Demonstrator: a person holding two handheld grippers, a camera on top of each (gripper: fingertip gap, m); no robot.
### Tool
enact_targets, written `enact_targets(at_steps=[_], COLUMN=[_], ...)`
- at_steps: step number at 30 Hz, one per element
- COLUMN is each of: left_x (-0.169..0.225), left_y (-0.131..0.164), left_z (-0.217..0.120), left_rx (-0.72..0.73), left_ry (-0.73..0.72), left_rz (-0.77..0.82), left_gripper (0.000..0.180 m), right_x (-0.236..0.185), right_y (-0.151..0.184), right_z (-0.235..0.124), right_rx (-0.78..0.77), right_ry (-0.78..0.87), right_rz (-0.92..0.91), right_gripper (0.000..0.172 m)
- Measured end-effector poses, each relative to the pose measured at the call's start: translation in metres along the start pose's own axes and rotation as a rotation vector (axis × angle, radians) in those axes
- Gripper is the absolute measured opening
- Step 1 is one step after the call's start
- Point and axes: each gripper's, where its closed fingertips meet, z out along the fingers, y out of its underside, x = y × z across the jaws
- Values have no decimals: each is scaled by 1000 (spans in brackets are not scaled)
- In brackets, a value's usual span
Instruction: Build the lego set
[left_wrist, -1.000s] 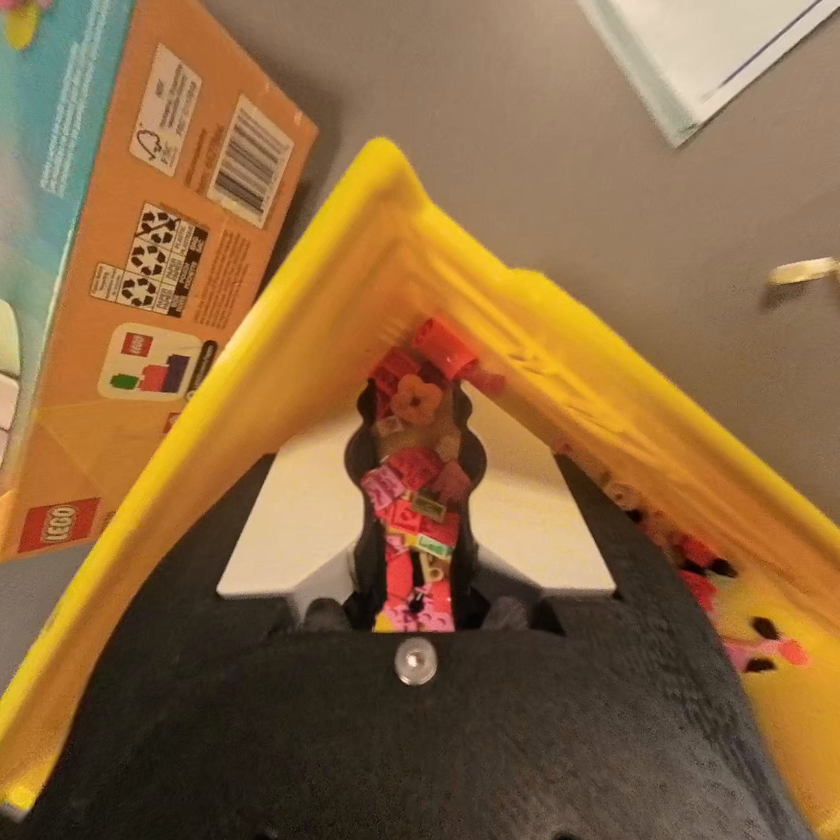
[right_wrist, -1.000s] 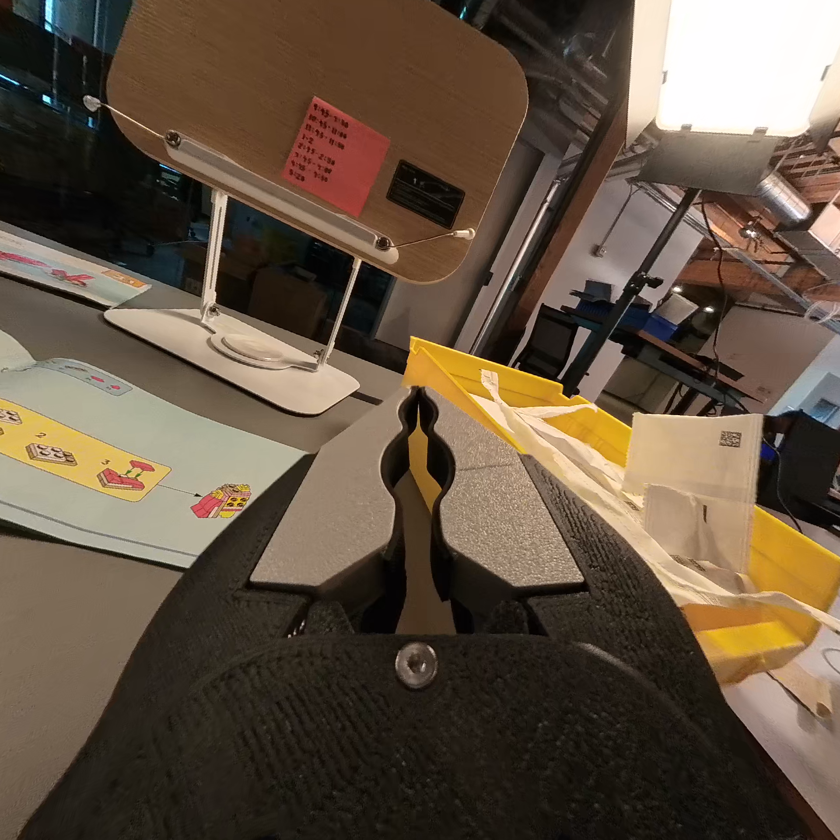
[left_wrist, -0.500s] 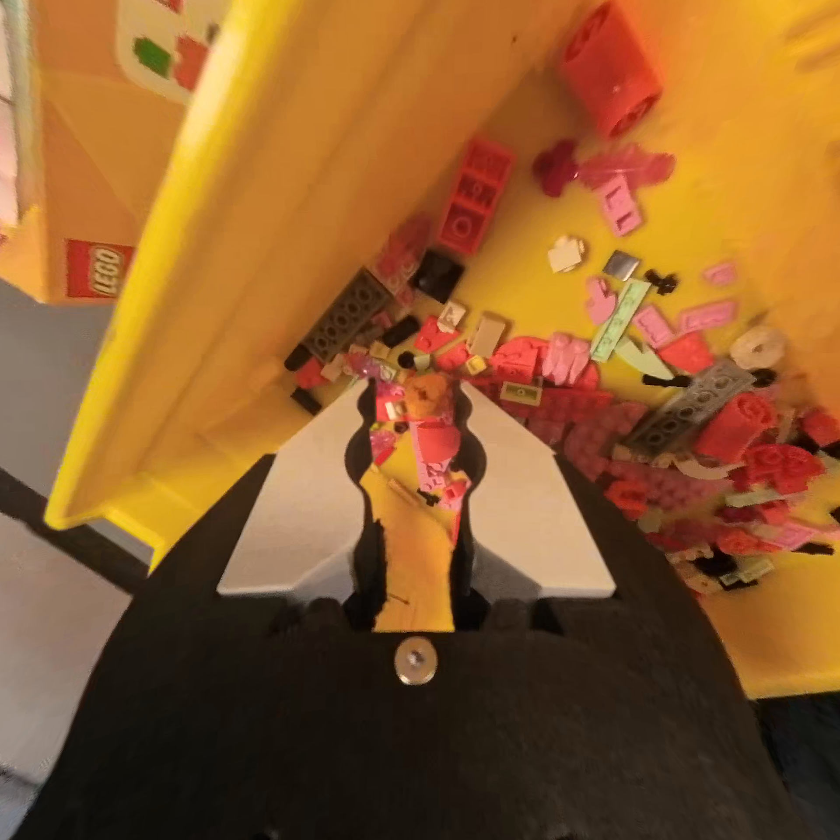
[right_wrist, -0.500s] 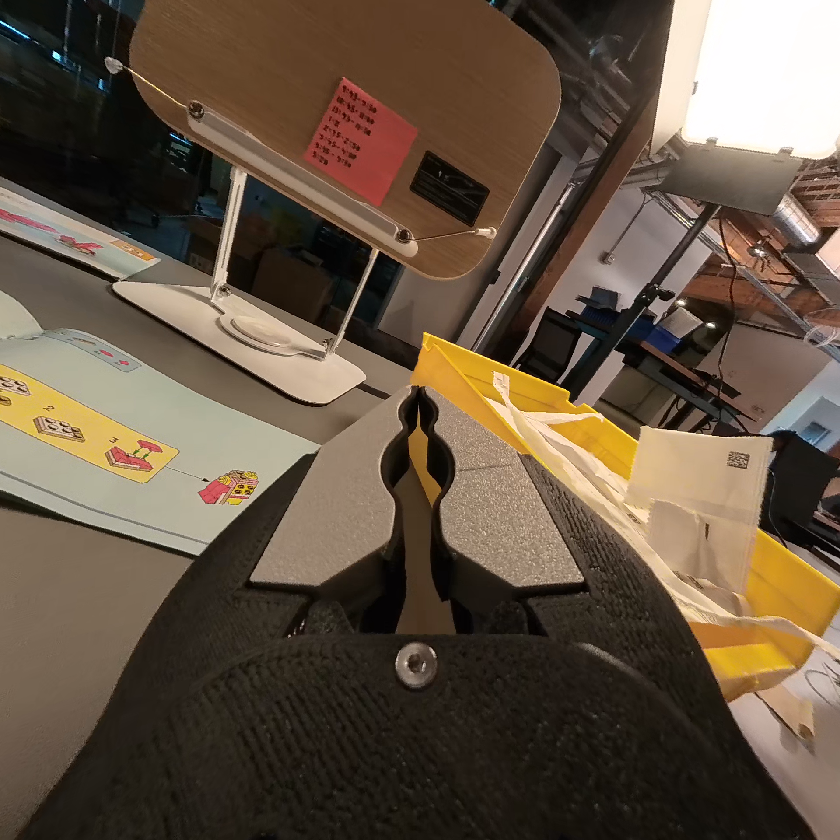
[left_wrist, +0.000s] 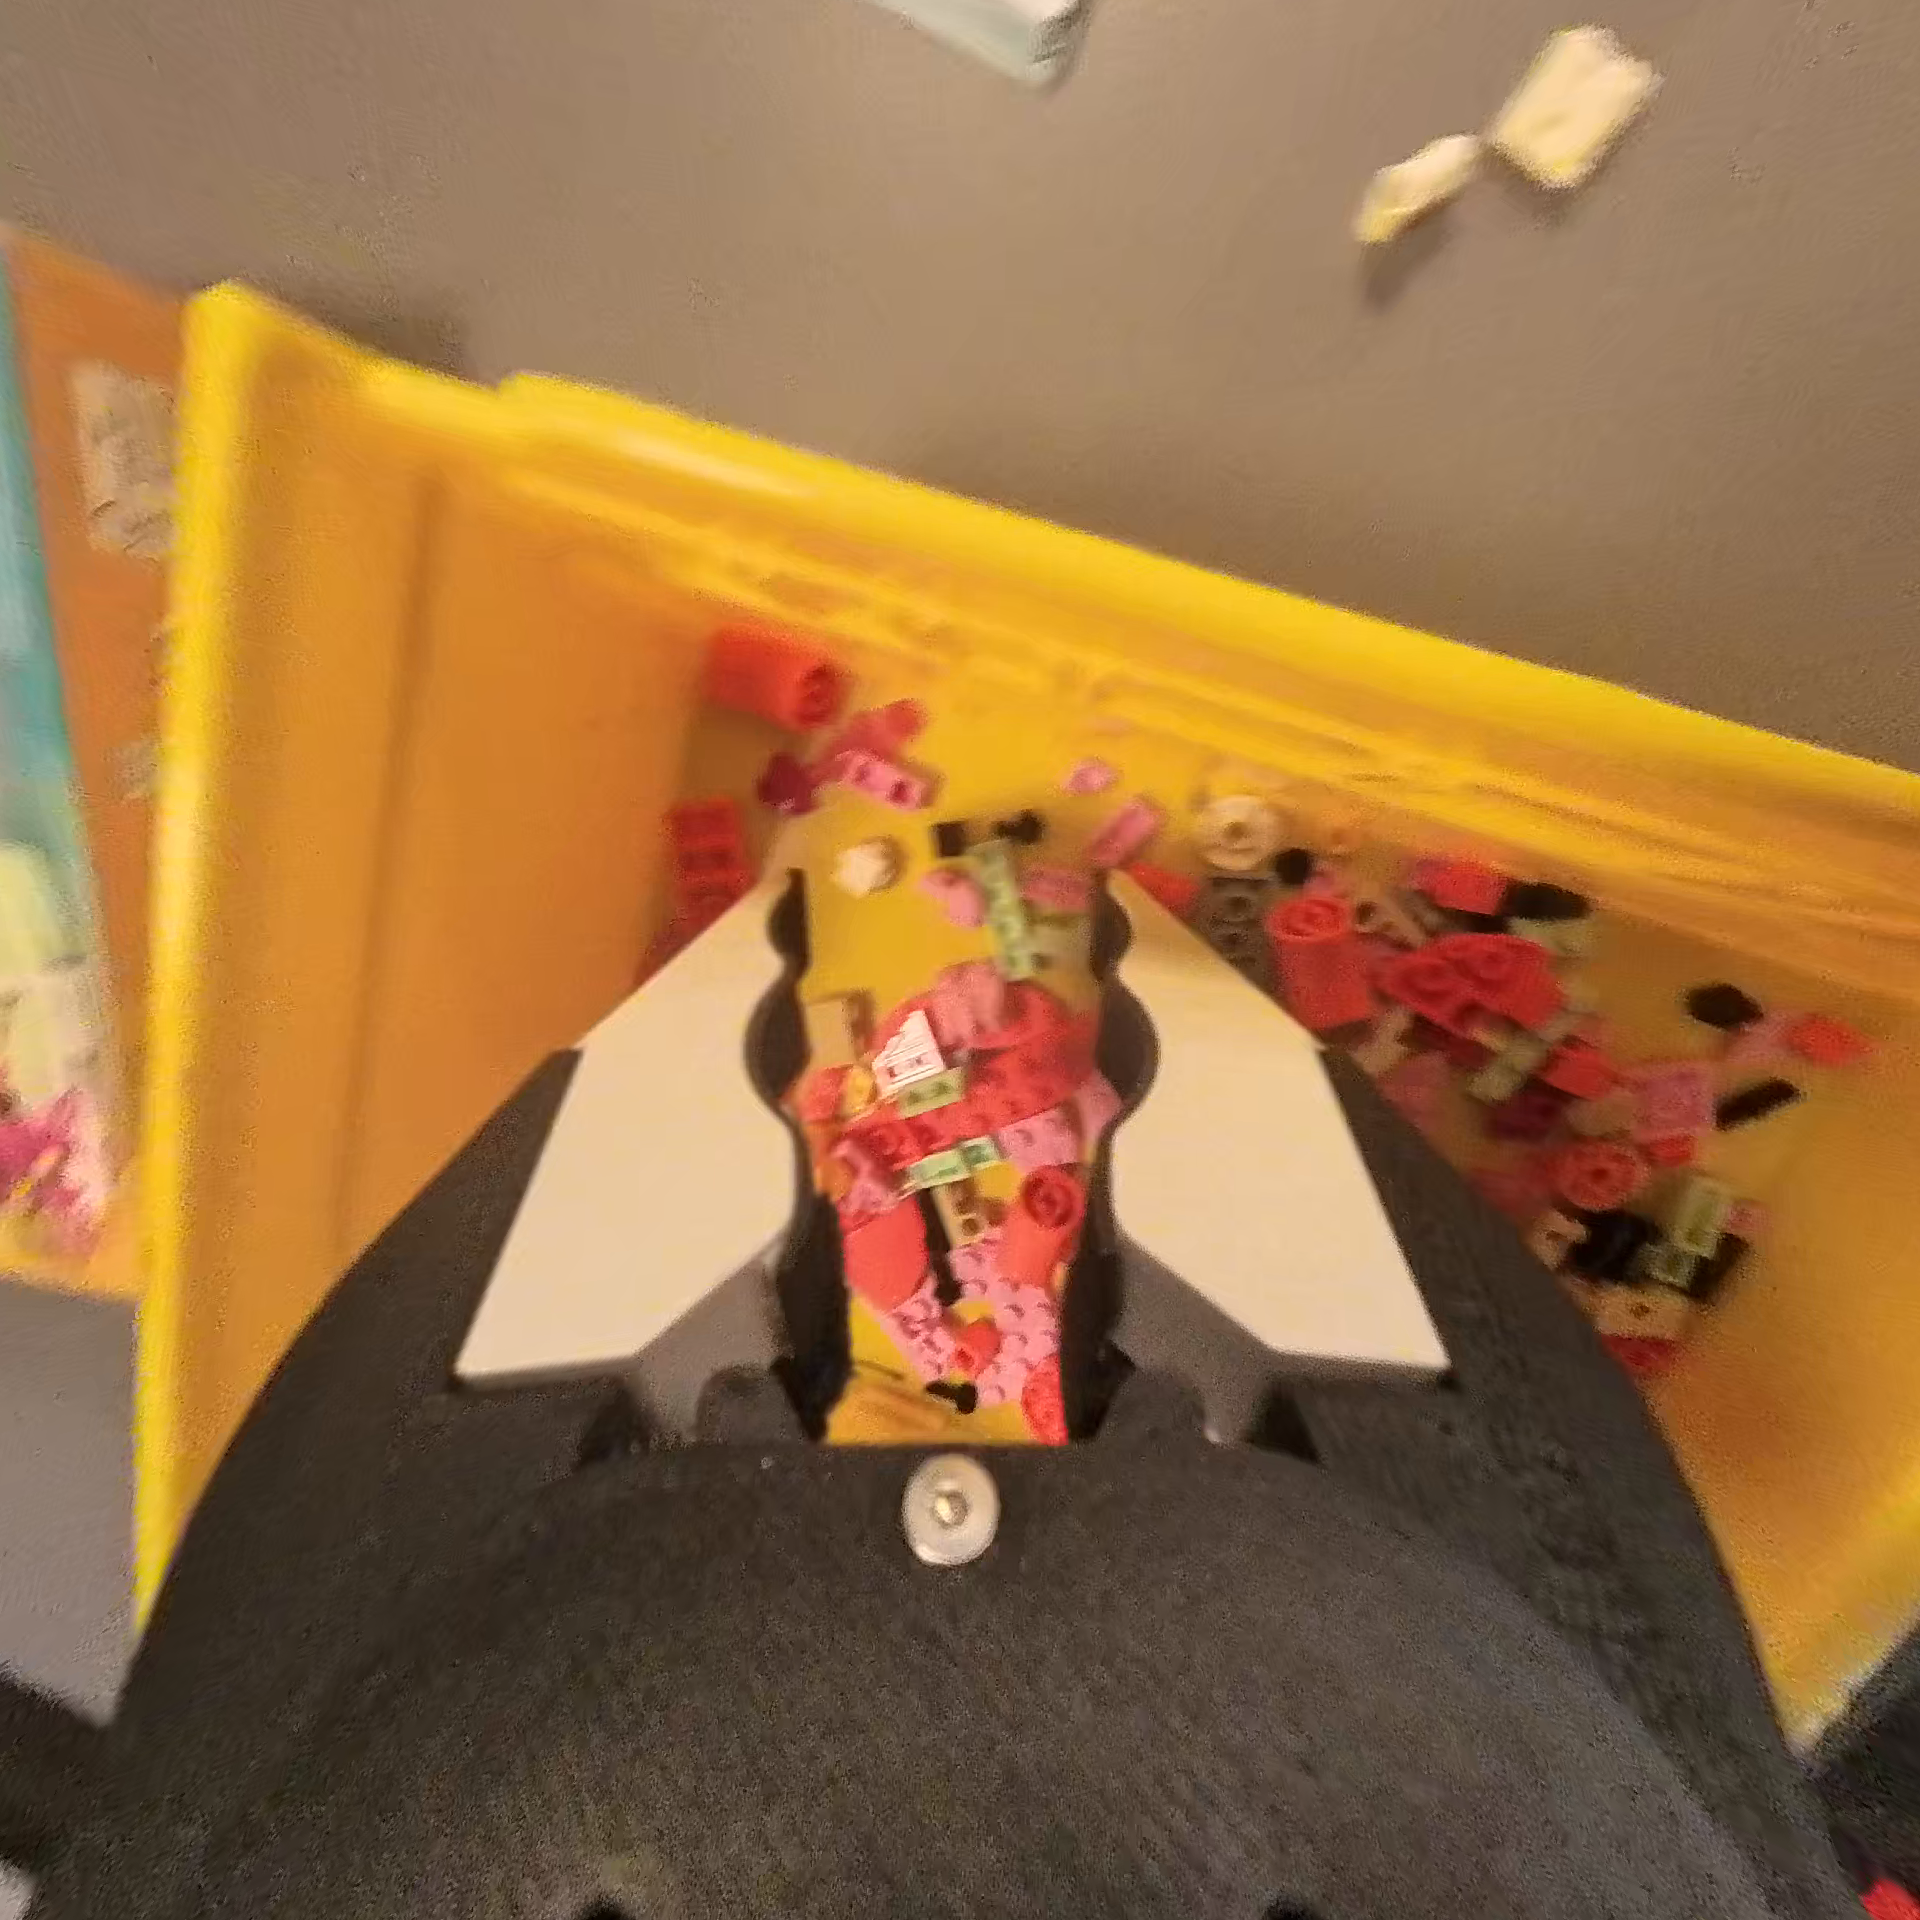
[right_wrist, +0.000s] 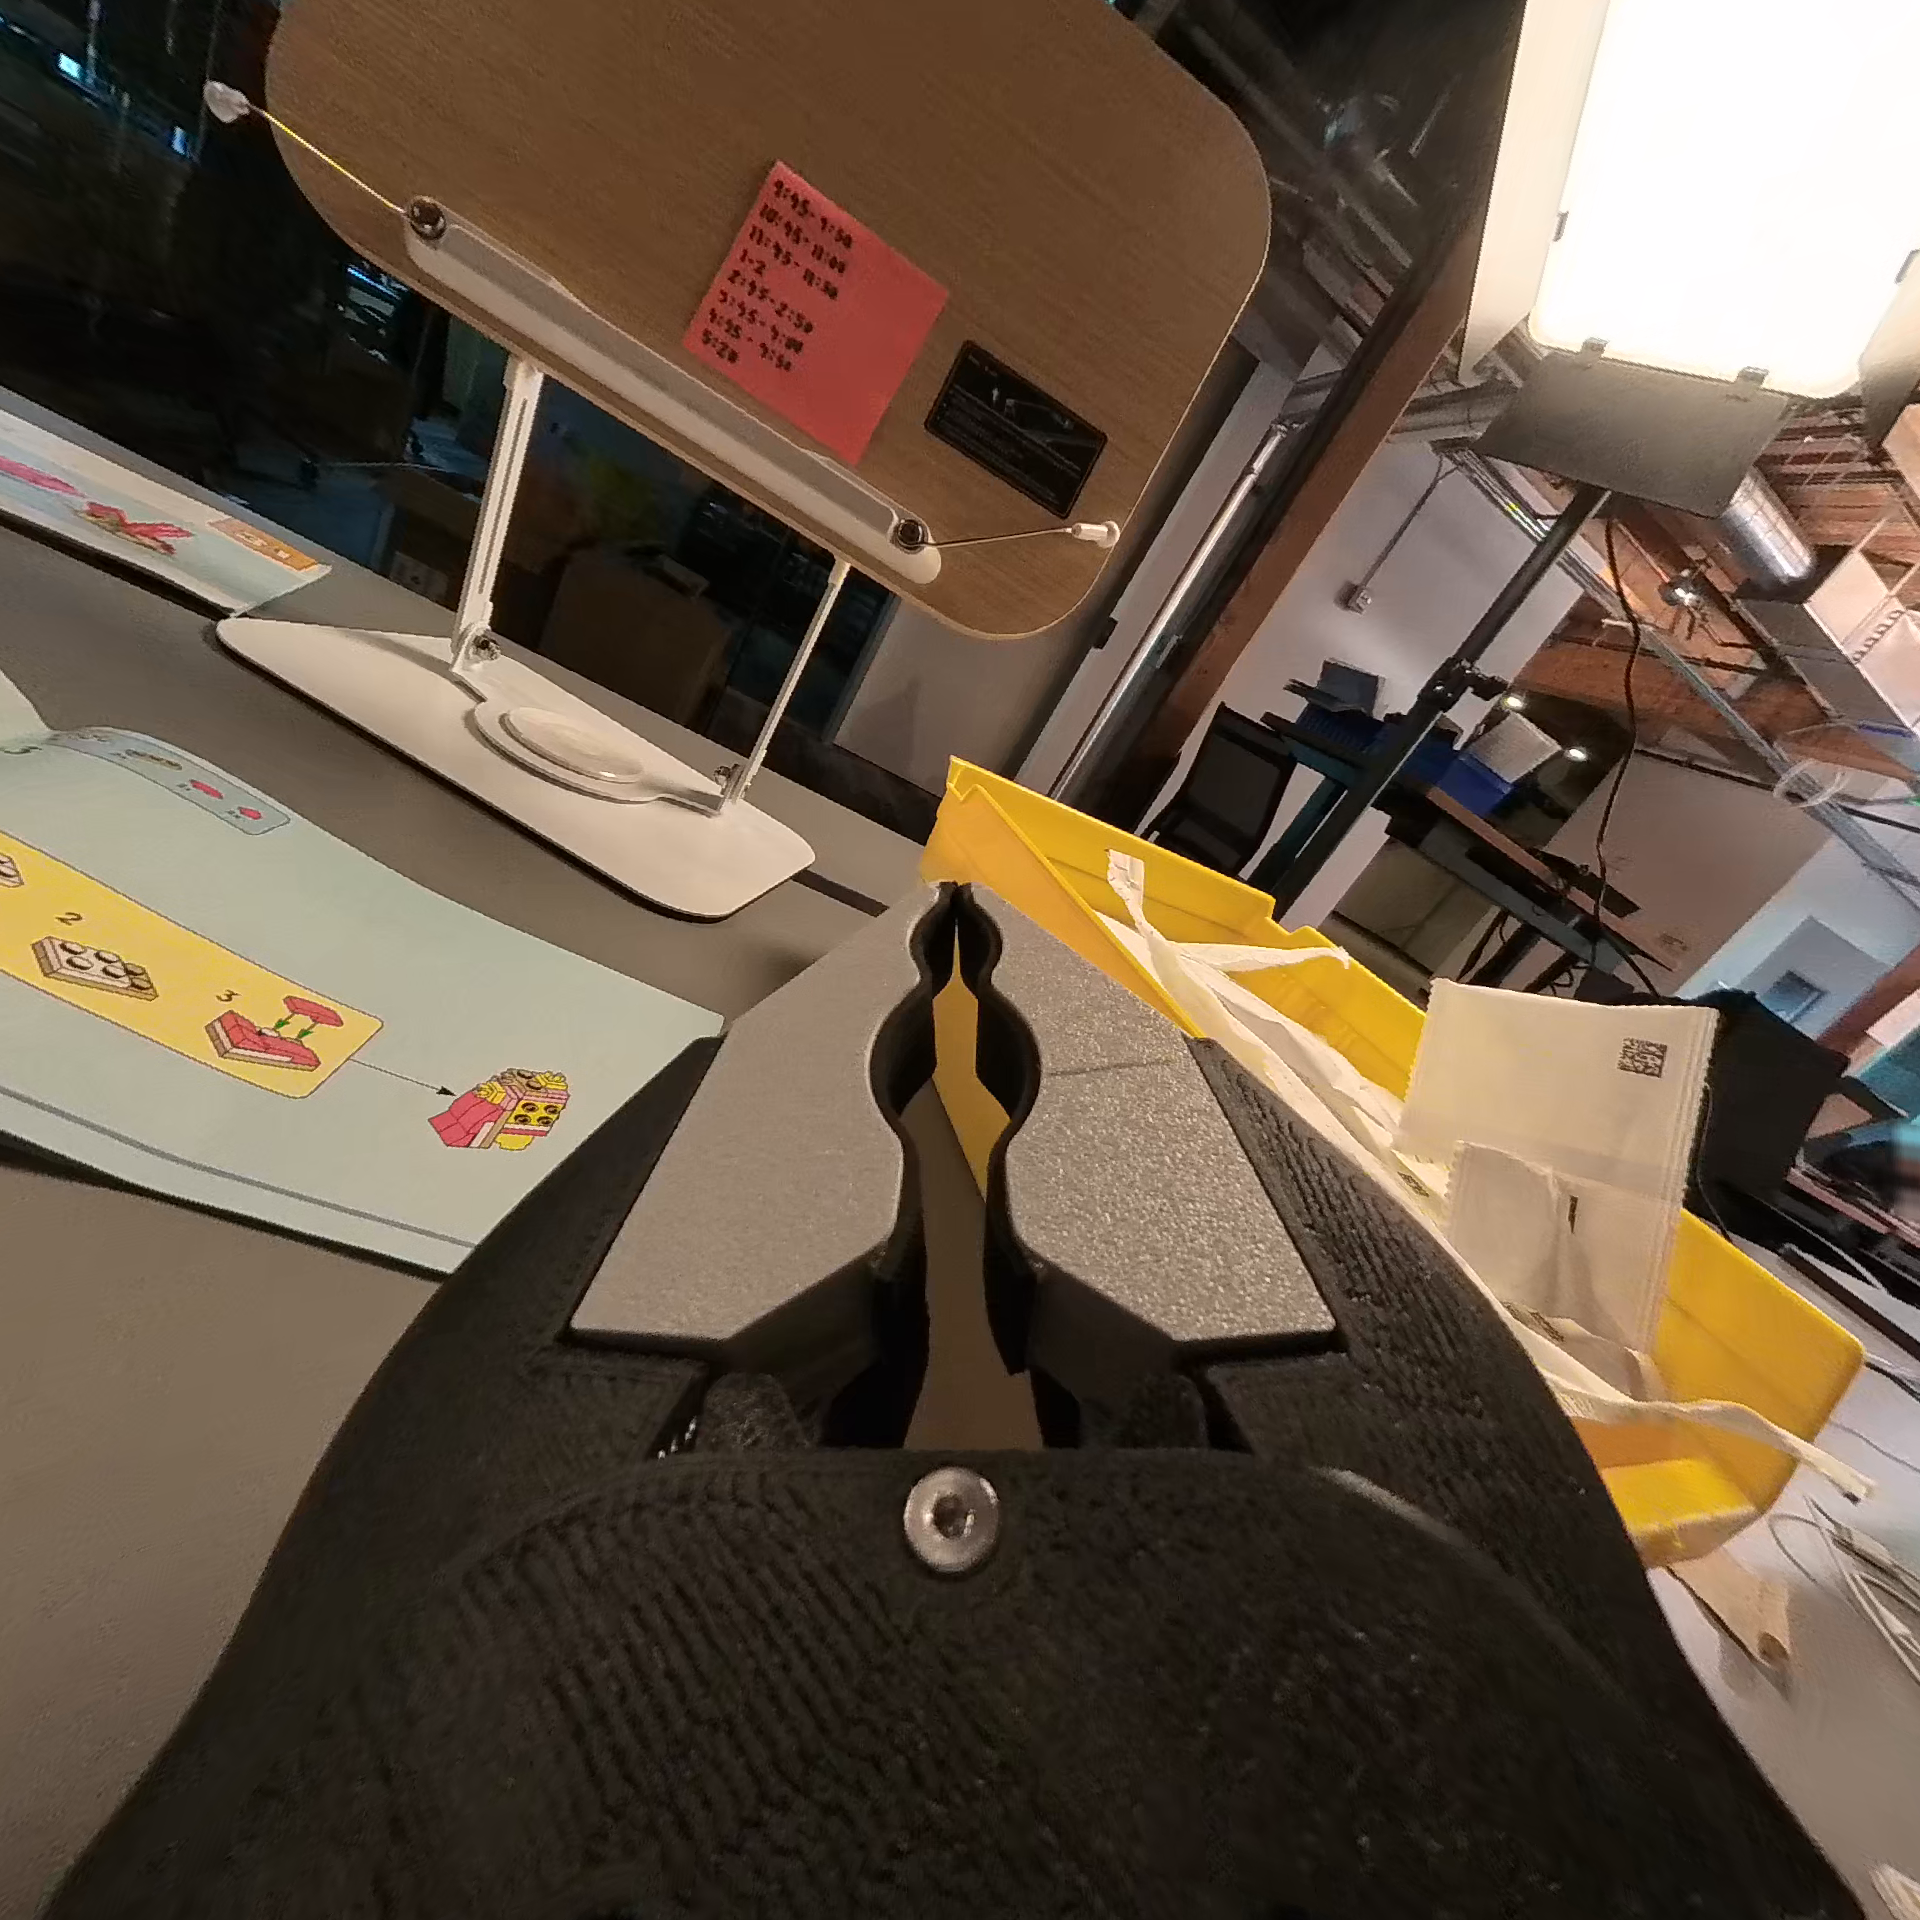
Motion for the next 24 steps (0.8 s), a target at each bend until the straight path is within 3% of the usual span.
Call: enact_targets(at_steps=[3, 7, 8, 12, 17, 20, 22, 24], left_x=[26, 58, 62, 68, 69, 46, 13, -11], left_y=[-1, 11, 11, 2, 21, 18, 22, 33], left_z=[1, 3, 2, 3, 17, 16, 12, 6], left_rx=[9, -65, -64, 9, -106, -100, -117, -172], left_ry=[147, 371, 398, 339, 240, 123, -45, -169], left_rz=[46, 17, 17, 110, 201, 138, 98, 70], left_gripper=[29, 21, 28, 63, 94, 89, 68, 65], right_x=[-1, -2, -3, -3, -4, -4, -4, -4], right_y=[0, 1, 1, 0, 0, 0, 0, 0], right_z=[0, 0, 1, 1, 1, 1, 1, 1], right_rx=[-2, -3, -4, -2, -2, -1, -2, -1], right_ry=[-5, -13, -14, -17, -21, -22, -23, -24], right_rz=[-2, -3, -3, -4, -6, -6, -6, -5], right_gripper=[0, 0, 0, 0, 0, 0, 0, 0])
